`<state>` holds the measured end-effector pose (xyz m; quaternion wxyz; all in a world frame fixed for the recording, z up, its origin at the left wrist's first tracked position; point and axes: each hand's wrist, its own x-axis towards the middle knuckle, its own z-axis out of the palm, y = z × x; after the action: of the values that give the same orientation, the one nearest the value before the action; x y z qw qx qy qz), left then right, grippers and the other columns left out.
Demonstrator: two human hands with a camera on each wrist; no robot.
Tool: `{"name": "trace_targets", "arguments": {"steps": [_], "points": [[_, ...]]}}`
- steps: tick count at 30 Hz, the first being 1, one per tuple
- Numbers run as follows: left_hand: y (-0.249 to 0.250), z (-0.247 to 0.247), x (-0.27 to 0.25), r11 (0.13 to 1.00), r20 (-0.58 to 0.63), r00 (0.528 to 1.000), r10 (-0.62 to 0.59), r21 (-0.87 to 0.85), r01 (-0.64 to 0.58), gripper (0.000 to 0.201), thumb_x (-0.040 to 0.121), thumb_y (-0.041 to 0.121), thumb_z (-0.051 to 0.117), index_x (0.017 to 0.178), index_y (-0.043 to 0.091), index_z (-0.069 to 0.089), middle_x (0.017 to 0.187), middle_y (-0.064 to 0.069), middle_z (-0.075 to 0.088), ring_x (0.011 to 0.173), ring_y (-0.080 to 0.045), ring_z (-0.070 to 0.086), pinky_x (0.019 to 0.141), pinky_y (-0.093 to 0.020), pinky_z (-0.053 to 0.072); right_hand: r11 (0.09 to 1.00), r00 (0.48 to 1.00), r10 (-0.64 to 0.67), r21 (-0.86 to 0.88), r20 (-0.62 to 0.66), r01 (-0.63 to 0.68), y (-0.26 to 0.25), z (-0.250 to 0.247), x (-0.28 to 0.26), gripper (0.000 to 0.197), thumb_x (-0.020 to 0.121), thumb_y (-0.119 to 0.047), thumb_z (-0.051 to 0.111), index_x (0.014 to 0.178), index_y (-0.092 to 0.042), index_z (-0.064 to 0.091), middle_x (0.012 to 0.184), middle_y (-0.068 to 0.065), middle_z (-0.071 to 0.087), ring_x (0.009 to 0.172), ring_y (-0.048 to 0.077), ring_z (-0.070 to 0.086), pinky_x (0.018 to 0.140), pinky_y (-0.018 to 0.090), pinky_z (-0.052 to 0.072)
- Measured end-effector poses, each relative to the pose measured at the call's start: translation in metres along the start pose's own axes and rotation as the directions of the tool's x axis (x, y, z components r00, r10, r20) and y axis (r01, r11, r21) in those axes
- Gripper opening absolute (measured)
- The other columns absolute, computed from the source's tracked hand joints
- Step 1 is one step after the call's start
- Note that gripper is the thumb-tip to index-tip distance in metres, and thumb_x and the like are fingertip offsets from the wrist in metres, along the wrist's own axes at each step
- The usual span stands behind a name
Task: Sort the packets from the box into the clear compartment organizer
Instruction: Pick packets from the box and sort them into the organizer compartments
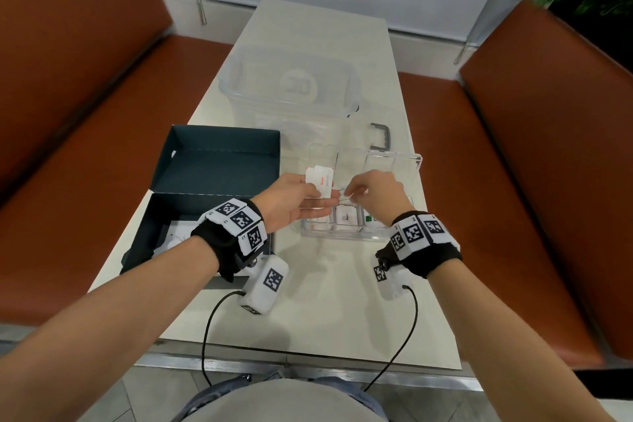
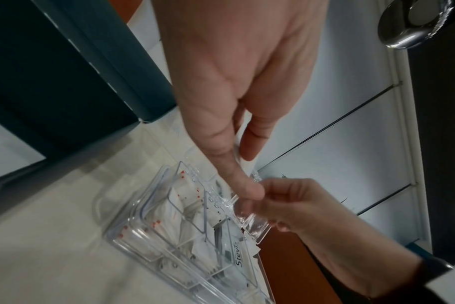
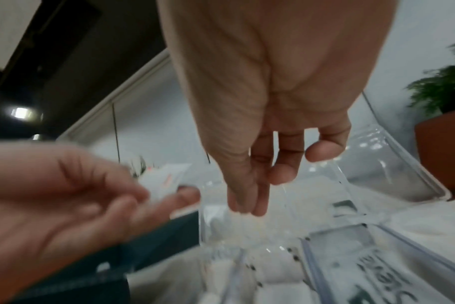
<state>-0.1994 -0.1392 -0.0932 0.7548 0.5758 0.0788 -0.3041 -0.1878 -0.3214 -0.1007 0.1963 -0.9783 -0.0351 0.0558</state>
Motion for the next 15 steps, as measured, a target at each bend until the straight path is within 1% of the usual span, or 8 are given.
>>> {"name": "trace_targets", "arguments": {"steps": [2, 4, 6, 8, 9, 11, 13, 15], "points": [[0.0, 0.0, 0.0, 1.0, 0.029, 1.0, -0.011, 0.026, 0.01, 0.034, 0.099, -0.009, 0.036, 0.131, -0.01, 0.047, 0.125, -0.023, 0.063, 0.112, -0.03, 0.064, 0.081, -0.029, 0.058, 0.974, 0.991, 0.007, 0.226, -0.131, 0.024, -0.005, -0.009, -0.002, 0.016, 0.091, -0.018, 0.059, 0.1, -0.018, 0.073, 0.09, 0.003, 0.069, 0.08, 0.015, 0.06, 0.082, 0.031, 0.049], [-0.001, 0.002, 0.0, 0.998, 0.06, 0.998, -0.021, 0.053, 0.018, 0.035, 0.099, -0.01, 0.036, 0.132, -0.009, 0.048, 0.126, -0.023, 0.062, 0.114, -0.03, 0.063, 0.084, -0.03, 0.058, 0.938, 0.985, 0.005, 0.342, -0.173, 0.056, -0.012, -0.014, -0.004, 0.018, 0.091, -0.024, 0.061, 0.105, -0.02, 0.072, 0.088, 0.001, 0.068, 0.073, 0.008, 0.057, 0.075, 0.022, 0.044], [0.0, 0.004, 0.0, 0.998, 0.084, 0.996, -0.029, 0.066, 0.023, 0.036, 0.098, -0.011, 0.035, 0.131, -0.007, 0.05, 0.124, -0.023, 0.063, 0.11, -0.029, 0.065, 0.082, -0.031, 0.059, 0.917, 0.991, -0.016, 0.393, -0.136, 0.068, -0.018, -0.014, -0.004, 0.018, 0.089, -0.023, 0.064, 0.104, -0.02, 0.073, 0.086, 0.0, 0.069, 0.074, 0.008, 0.06, 0.075, 0.019, 0.045], [0.0, 0.006, 0.001, 0.997, 0.1, 0.994, -0.03, 0.076, 0.023, 0.037, 0.097, -0.011, 0.035, 0.129, -0.006, 0.052, 0.122, -0.023, 0.065, 0.104, -0.027, 0.068, 0.08, -0.031, 0.06, 0.902, 0.993, -0.01, 0.426, -0.12, 0.061, -0.02, -0.011, -0.003, 0.016, 0.085, -0.017, 0.069, 0.1, -0.016, 0.074, 0.082, 0.004, 0.071, 0.074, 0.009, 0.064, 0.075, 0.016, 0.048], [0.0, 0.007, 0.001, 0.996, 0.104, 0.994, -0.03, 0.083, 0.022, 0.036, 0.097, -0.011, 0.035, 0.128, -0.005, 0.054, 0.12, -0.023, 0.065, 0.101, -0.025, 0.069, 0.078, -0.031, 0.06, 0.896, 0.992, 0.001, 0.441, -0.127, 0.056, -0.02, -0.01, -0.002, 0.015, 0.084, -0.015, 0.07, 0.098, -0.014, 0.074, 0.079, 0.005, 0.071, 0.07, 0.006, 0.064, 0.072, 0.013, 0.048], [0.0, 0.008, 0.001, 0.995, 0.106, 0.994, -0.031, 0.094, 0.021, 0.035, 0.097, -0.009, 0.036, 0.127, -0.005, 0.055, 0.119, -0.022, 0.066, 0.095, -0.023, 0.071, 0.075, -0.03, 0.061, 0.882, 0.99, 0.015, 0.468, -0.142, 0.053, -0.021, -0.007, -0.001, 0.013, 0.083, -0.013, 0.07, 0.095, -0.012, 0.074, 0.07, -0.001, 0.069, 0.057, -0.004, 0.06, 0.064, 0.006, 0.045], [-0.001, 0.009, 0.001, 0.995, 0.107, 0.994, -0.034, 0.098, 0.023, 0.034, 0.098, -0.007, 0.035, 0.126, -0.003, 0.055, 0.119, -0.021, 0.067, 0.093, -0.023, 0.072, 0.074, -0.031, 0.061, 0.865, 0.988, 0.03, 0.499, -0.151, 0.05, -0.021, -0.005, 0.0, 0.011, 0.082, -0.012, 0.071, 0.093, -0.012, 0.074, 0.064, -0.006, 0.066, 0.051, -0.007, 0.058, 0.061, 0.005, 0.045], [-0.002, 0.009, 0.002, 0.994, 0.112, 0.993, -0.034, 0.105, 0.022, 0.033, 0.098, -0.007, 0.034, 0.12, -0.001, 0.057, 0.115, -0.019, 0.068, 0.093, -0.024, 0.071, 0.075, -0.033, 0.061, 0.856, 0.988, 0.034, 0.515, -0.149, 0.048, -0.021, -0.004, 0.001, 0.01, 0.081, -0.012, 0.072, 0.091, -0.014, 0.075, 0.062, -0.006, 0.066, 0.05, -0.006, 0.058, 0.061, 0.008, 0.045]]}}
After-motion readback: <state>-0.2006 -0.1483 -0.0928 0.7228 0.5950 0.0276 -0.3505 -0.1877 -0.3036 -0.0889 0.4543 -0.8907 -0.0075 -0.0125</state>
